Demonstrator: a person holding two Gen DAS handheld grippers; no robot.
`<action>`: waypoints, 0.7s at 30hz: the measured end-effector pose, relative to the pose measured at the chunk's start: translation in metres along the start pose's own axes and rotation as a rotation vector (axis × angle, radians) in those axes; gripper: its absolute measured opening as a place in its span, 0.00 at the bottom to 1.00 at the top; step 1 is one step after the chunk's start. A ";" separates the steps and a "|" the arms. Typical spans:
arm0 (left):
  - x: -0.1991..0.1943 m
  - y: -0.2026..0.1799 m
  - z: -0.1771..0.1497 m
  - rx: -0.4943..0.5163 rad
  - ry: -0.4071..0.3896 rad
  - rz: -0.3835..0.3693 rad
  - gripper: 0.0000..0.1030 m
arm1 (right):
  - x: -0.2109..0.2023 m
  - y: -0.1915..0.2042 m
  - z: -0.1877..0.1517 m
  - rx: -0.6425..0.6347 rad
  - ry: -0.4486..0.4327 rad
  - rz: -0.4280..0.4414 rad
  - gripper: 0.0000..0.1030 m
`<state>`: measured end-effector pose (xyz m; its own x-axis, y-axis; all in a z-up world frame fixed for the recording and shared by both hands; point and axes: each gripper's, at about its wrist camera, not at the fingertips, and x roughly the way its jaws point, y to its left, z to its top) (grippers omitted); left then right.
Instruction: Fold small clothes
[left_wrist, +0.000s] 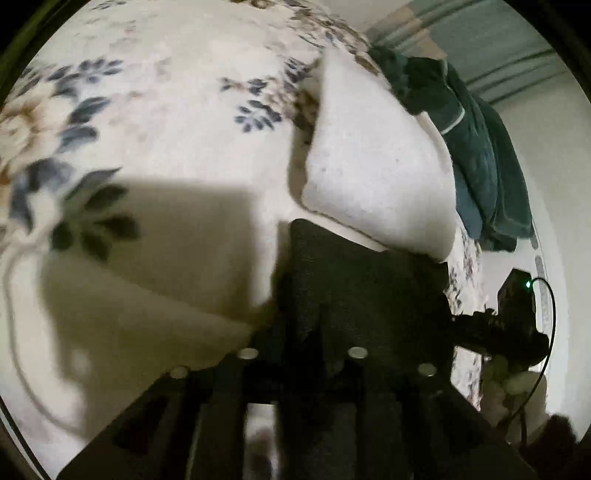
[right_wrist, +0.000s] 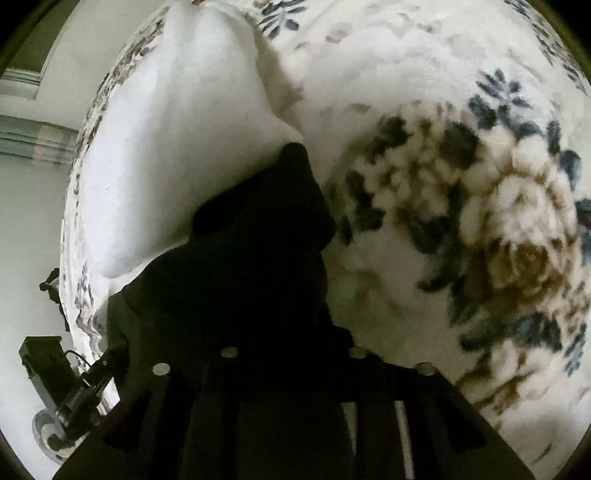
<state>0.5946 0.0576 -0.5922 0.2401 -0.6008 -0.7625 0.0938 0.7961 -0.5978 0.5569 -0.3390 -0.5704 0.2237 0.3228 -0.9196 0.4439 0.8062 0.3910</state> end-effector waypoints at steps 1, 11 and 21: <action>-0.007 -0.002 -0.004 -0.008 -0.001 0.005 0.28 | -0.003 0.003 -0.004 0.011 0.016 0.010 0.43; -0.051 -0.028 -0.179 0.205 0.137 0.430 0.65 | -0.059 -0.030 -0.158 -0.026 0.178 -0.003 0.54; -0.156 0.026 -0.282 -0.067 0.183 0.309 0.65 | -0.072 -0.107 -0.347 0.097 0.368 0.005 0.55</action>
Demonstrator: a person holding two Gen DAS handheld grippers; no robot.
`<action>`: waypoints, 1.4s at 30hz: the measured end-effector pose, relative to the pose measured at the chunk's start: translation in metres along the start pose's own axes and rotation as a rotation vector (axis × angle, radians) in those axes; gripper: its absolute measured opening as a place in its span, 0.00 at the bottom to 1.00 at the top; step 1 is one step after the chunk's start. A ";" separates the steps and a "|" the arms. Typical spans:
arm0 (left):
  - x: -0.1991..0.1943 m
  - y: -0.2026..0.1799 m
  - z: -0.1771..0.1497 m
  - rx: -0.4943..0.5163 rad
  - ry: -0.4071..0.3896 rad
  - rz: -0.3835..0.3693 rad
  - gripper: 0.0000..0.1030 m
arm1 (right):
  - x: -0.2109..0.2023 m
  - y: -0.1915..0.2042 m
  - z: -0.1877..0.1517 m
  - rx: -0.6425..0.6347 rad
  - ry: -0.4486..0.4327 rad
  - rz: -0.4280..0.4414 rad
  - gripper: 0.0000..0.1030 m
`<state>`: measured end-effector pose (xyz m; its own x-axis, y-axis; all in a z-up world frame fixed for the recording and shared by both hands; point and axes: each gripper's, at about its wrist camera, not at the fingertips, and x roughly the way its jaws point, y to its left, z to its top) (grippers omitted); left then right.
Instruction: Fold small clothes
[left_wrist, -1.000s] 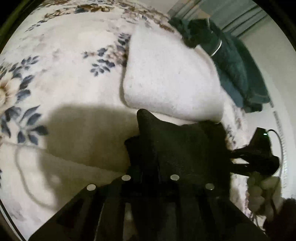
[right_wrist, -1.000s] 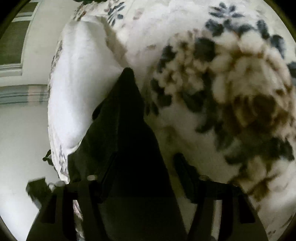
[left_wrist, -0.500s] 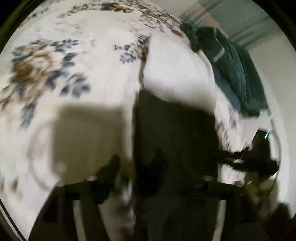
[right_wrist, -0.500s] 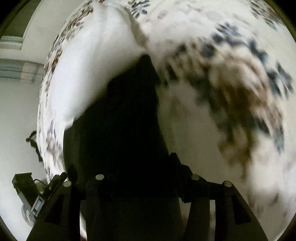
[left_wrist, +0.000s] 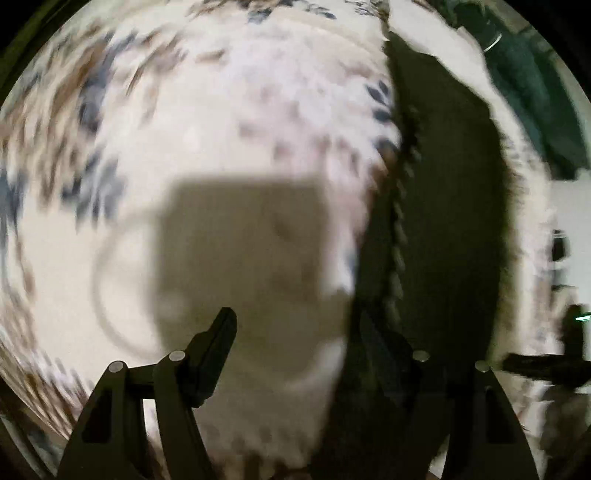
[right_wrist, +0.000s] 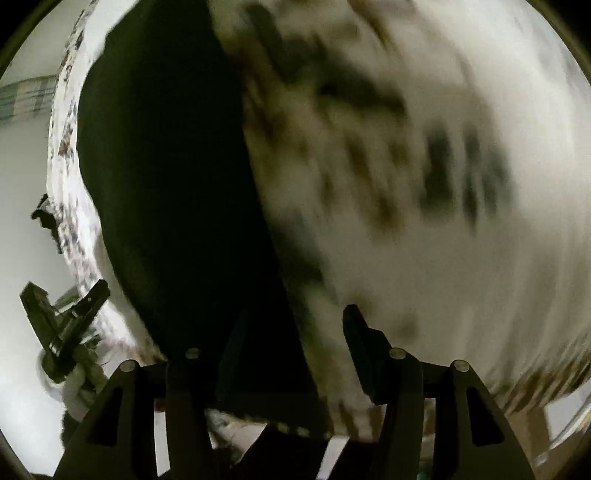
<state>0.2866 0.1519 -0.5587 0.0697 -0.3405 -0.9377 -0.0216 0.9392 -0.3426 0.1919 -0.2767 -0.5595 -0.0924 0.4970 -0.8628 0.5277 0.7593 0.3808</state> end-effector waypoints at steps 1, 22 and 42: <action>-0.002 0.007 -0.021 -0.012 0.021 -0.066 0.65 | 0.008 -0.009 -0.014 0.022 0.015 0.025 0.55; 0.047 0.001 -0.124 -0.059 0.085 -0.286 0.69 | 0.127 0.002 -0.120 0.054 0.064 0.395 0.17; 0.073 -0.005 -0.120 -0.138 0.070 -0.350 1.00 | 0.177 0.021 -0.107 0.042 0.138 0.502 0.28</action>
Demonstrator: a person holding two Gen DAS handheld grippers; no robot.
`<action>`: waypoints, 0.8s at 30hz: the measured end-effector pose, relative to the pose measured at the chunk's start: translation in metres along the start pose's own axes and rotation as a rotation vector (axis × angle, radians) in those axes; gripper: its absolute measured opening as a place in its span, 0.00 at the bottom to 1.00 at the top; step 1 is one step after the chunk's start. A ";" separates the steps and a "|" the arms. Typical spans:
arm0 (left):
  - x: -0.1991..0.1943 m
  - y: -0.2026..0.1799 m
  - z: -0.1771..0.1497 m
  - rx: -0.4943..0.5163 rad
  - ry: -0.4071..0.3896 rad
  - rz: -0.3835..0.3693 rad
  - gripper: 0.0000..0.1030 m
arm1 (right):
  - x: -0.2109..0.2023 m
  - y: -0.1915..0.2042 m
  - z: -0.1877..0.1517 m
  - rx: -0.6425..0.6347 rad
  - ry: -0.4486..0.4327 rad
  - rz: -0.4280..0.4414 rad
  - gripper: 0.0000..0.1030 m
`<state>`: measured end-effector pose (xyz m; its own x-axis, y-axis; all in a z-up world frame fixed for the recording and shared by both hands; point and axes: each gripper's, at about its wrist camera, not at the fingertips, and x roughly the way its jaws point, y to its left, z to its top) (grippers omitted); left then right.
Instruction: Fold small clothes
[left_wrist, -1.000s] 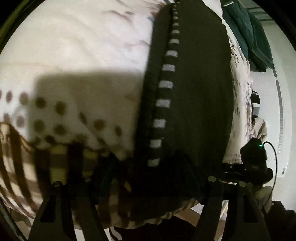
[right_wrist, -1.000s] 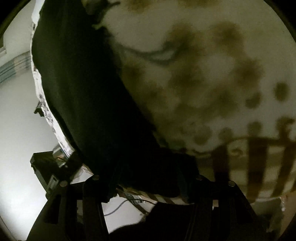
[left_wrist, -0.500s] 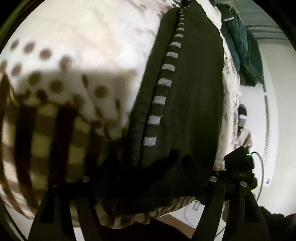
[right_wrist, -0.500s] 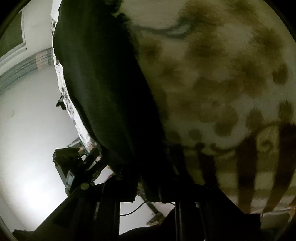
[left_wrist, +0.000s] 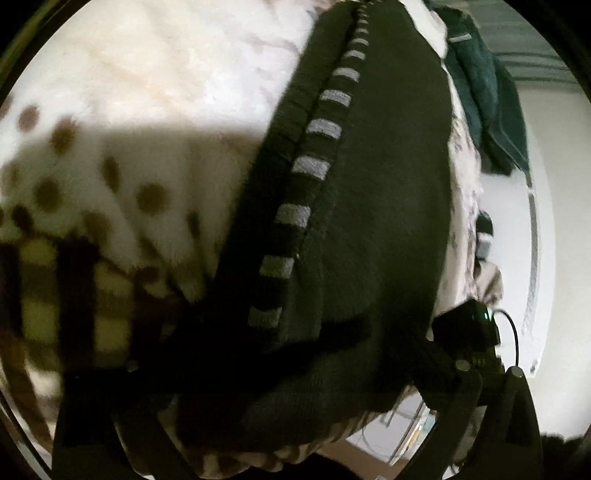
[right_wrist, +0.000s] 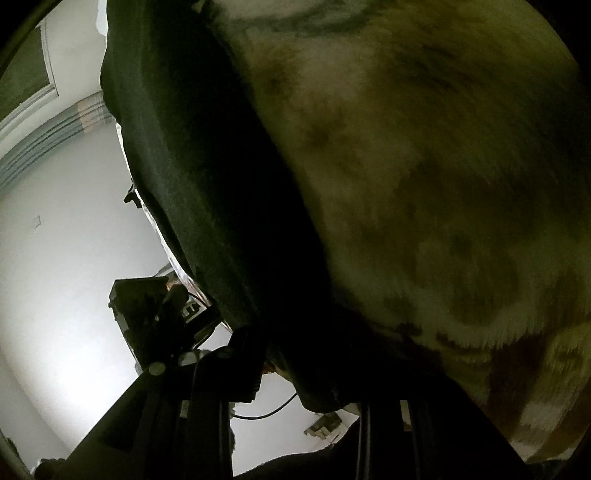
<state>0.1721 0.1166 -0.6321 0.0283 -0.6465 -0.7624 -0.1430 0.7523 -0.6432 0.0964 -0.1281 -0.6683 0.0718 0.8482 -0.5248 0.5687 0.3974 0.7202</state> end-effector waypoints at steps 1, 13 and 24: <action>0.001 0.000 -0.001 -0.018 -0.014 0.005 1.00 | -0.002 -0.001 -0.001 -0.003 0.002 -0.004 0.28; -0.008 -0.034 -0.024 0.147 -0.084 0.283 0.21 | -0.019 0.008 -0.010 -0.081 -0.038 -0.059 0.18; -0.054 -0.047 -0.057 0.178 -0.118 0.257 0.08 | -0.022 0.035 -0.053 -0.086 -0.059 -0.156 0.10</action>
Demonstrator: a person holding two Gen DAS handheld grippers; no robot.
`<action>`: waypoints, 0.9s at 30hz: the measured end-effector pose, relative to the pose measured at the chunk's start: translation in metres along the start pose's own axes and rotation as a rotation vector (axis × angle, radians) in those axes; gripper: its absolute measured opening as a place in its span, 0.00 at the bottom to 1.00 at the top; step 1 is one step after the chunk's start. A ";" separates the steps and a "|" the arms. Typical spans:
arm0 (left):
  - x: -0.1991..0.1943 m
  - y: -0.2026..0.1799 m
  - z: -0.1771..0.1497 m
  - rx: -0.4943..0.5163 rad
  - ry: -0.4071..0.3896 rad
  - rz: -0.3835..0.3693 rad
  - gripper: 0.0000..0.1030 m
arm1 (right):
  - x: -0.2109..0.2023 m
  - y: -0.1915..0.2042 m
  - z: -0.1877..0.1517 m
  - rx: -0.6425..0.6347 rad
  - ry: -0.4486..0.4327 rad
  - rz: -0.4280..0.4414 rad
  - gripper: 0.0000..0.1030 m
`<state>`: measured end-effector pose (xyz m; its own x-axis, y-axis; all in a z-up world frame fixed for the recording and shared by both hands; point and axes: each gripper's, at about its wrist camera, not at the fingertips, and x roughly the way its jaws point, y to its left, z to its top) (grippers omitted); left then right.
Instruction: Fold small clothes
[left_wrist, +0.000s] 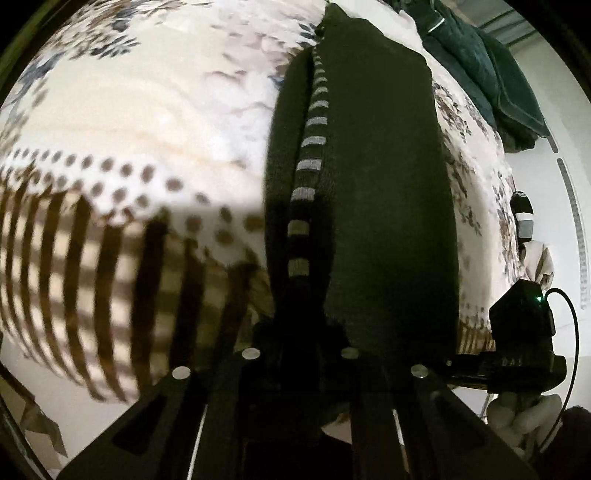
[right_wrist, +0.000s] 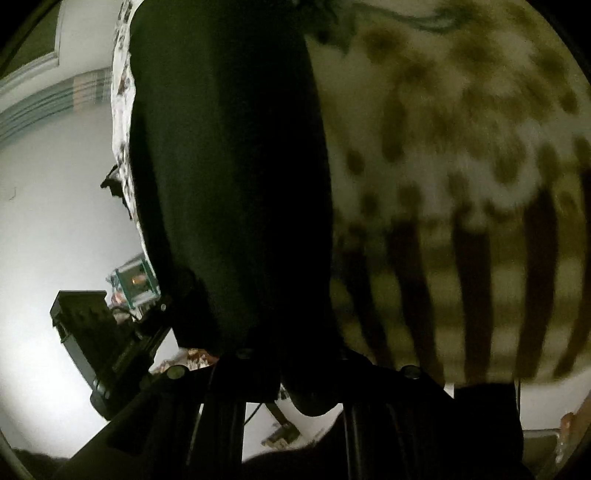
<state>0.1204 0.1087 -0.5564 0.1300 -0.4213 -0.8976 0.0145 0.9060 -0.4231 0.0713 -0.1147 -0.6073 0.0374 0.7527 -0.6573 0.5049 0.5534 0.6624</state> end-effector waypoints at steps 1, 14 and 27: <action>-0.004 0.001 -0.006 -0.002 0.009 -0.010 0.08 | -0.004 0.001 -0.004 0.005 0.001 0.007 0.10; -0.056 -0.051 0.053 0.001 -0.103 -0.127 0.07 | -0.069 0.055 0.018 -0.001 -0.104 0.208 0.10; -0.038 -0.111 0.284 0.080 -0.298 -0.201 0.08 | -0.164 0.185 0.220 -0.093 -0.385 0.243 0.10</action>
<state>0.3957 0.0354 -0.4404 0.3998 -0.5711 -0.7170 0.1449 0.8117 -0.5657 0.3479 -0.2144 -0.4563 0.4711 0.6873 -0.5528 0.3628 0.4203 0.8317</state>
